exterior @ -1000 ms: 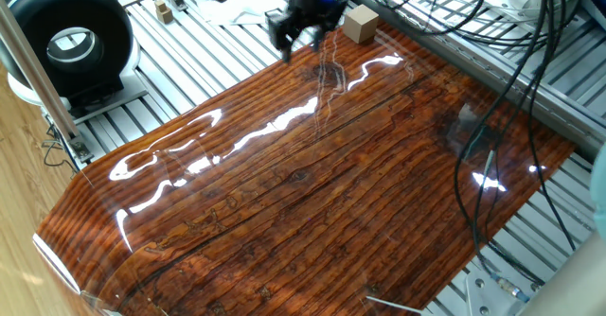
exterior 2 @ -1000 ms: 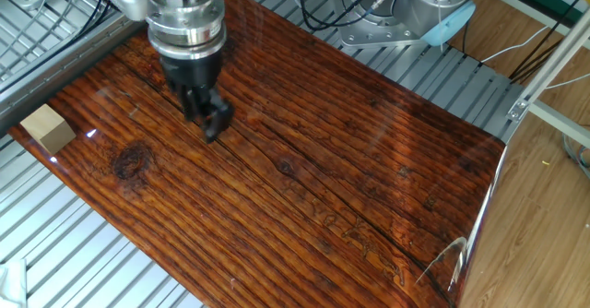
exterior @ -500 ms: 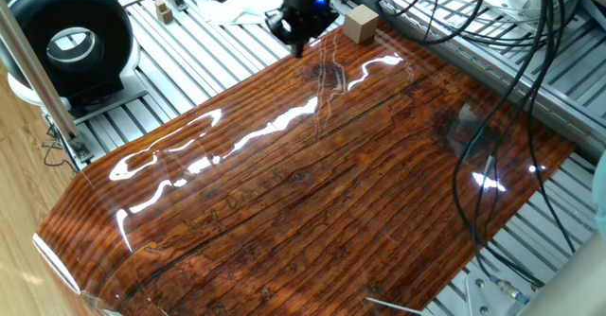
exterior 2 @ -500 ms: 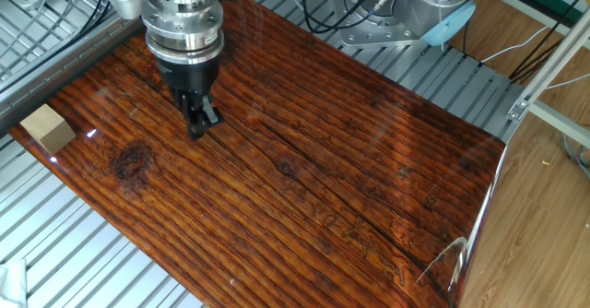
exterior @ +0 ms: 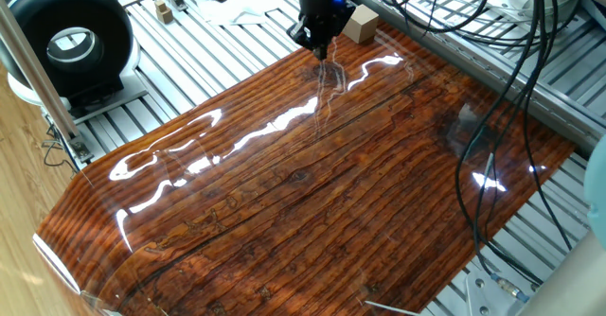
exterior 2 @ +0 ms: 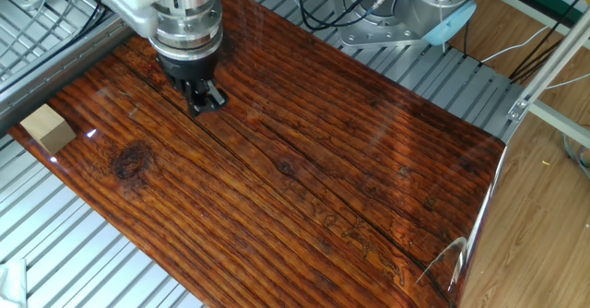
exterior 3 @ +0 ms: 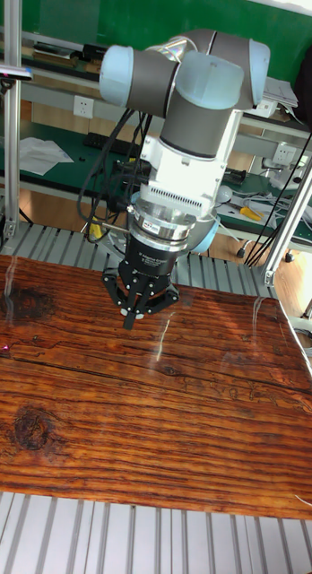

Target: Use the gripper to push the small block from left to right

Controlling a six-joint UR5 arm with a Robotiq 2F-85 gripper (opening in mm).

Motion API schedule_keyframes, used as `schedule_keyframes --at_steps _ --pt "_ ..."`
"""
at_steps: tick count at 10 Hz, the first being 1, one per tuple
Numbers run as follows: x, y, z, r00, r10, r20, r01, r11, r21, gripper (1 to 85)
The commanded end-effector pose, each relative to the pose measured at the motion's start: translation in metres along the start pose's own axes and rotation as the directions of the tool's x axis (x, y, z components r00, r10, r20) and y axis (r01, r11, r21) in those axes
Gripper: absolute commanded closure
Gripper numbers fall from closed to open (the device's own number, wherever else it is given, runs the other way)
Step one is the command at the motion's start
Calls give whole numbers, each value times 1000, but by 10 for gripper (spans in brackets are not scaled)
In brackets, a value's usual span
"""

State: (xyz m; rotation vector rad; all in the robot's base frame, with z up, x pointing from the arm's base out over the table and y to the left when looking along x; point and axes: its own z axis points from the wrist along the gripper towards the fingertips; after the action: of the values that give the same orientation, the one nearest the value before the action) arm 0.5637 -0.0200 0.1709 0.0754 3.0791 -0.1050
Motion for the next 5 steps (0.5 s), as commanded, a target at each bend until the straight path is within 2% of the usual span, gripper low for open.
schedule_keyframes --at_steps 1,2,3,4,5 --pt "-2 23 11 1000 -19 -1 19 995 -93 847" --pt "1 22 9 1000 -28 -11 27 996 -89 847" --pt "5 16 8 999 -38 -25 36 997 -64 847" --pt "11 25 8 999 -18 -48 14 995 -100 847" --pt "16 23 8 997 -40 -69 34 996 -88 847"
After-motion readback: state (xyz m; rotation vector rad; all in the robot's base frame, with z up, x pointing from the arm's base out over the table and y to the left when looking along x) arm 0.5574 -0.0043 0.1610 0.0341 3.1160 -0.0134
